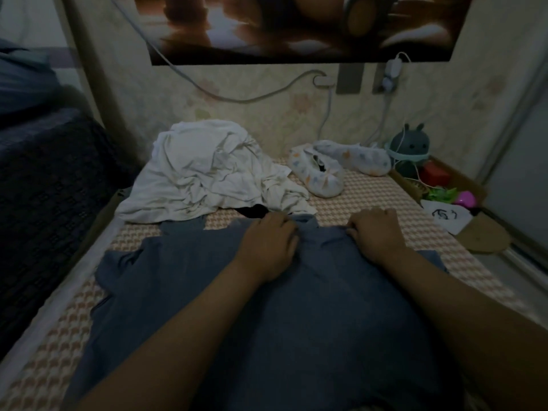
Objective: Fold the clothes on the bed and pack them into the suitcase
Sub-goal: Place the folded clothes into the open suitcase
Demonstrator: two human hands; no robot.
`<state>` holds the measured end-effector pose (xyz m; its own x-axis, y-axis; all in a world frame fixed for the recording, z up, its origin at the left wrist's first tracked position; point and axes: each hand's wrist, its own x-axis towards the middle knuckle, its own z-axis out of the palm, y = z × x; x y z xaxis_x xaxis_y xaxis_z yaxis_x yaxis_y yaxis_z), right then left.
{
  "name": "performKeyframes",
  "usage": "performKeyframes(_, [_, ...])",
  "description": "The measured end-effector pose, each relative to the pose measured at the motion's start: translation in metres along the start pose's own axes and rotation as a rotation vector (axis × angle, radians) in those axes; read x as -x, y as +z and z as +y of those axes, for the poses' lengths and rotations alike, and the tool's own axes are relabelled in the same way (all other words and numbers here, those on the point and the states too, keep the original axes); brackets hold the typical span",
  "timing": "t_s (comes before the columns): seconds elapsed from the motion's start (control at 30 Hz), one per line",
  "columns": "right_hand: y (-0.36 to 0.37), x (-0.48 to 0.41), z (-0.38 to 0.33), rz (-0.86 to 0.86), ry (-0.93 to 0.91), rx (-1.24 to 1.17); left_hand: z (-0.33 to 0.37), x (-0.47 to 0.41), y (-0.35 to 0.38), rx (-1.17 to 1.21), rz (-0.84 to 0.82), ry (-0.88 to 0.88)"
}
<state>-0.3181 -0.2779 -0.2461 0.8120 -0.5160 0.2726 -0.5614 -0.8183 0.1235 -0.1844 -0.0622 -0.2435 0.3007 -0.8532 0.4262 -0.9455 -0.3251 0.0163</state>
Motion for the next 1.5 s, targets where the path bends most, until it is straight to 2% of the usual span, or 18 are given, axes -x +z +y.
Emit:
performKeyframes(0.07, [-0.003, -0.002, 0.003, 0.145, 0.035, 0.072, 0.014, -0.004, 0.009, 0.079, -0.111, 0.022])
performKeyframes(0.17, [-0.001, -0.003, 0.012, 0.313, 0.061, 0.108, 0.016, 0.002, 0.026, 0.042, -0.495, -0.163])
performKeyframes(0.27, [-0.004, 0.000, 0.020, 0.324, 0.004, 0.102, 0.018, 0.000, 0.028, -0.032, -0.593, -0.235])
performKeyframes(0.37, [-0.011, 0.012, 0.013, 0.173, -0.173, -0.124, 0.039, -0.007, 0.024, -0.121, -0.413, -0.139])
performKeyframes(0.43, [-0.012, 0.025, 0.009, 0.057, -0.239, -0.230, 0.062, -0.007, 0.024, -0.027, -0.332, -0.053])
performKeyframes(0.5, [-0.011, 0.040, 0.015, -0.129, -0.217, -0.198, 0.082, -0.004, 0.025, 0.100, -0.450, -0.024])
performKeyframes(0.57, [-0.010, 0.056, 0.032, -0.413, -0.146, -0.117, 0.094, 0.002, 0.025, 0.129, -0.614, -0.036])
performKeyframes(0.63, [-0.011, 0.070, 0.054, -0.516, -0.082, -0.144, 0.099, 0.007, 0.019, 0.092, -0.670, -0.049])
performKeyframes(0.73, [-0.017, 0.085, 0.082, -0.331, 0.025, -0.408, 0.108, 0.008, -0.001, 0.045, -0.608, -0.015])
performKeyframes(0.8, [-0.021, 0.097, 0.093, -0.217, 0.115, -0.511, 0.126, 0.008, -0.017, 0.085, -0.430, 0.078])
performKeyframes(0.87, [-0.023, 0.107, 0.099, -0.195, 0.192, -0.513, 0.156, 0.011, -0.036, 0.210, -0.302, 0.180])
performKeyframes(0.97, [-0.031, 0.113, 0.099, -0.250, 0.271, -0.571, 0.200, 0.025, -0.045, 0.273, -0.334, 0.283])
performKeyframes(1.07, [-0.043, 0.107, 0.099, -0.115, 0.352, -0.799, 0.216, 0.036, -0.036, 0.228, -0.376, 0.331])
performKeyframes(1.17, [-0.053, 0.101, 0.100, 0.077, 0.433, -1.057, 0.223, 0.037, -0.034, 0.498, -0.367, 0.266])
performKeyframes(1.23, [-0.053, 0.103, 0.106, 0.109, 0.505, -1.145, 0.228, 0.038, -0.036, 0.619, -0.432, 0.198])
performKeyframes(1.33, [-0.041, 0.107, 0.117, 0.000, 0.528, -1.007, 0.233, 0.038, -0.037, 0.661, -0.563, 0.183])
performKeyframes(1.43, [-0.026, 0.113, 0.128, -0.187, 0.510, -0.681, 0.226, 0.018, -0.034, 0.724, -0.389, 0.050])
performKeyframes(1.5, [-0.026, 0.118, 0.133, -0.250, 0.459, -0.524, 0.218, -0.007, -0.027, 0.656, -0.256, -0.010])
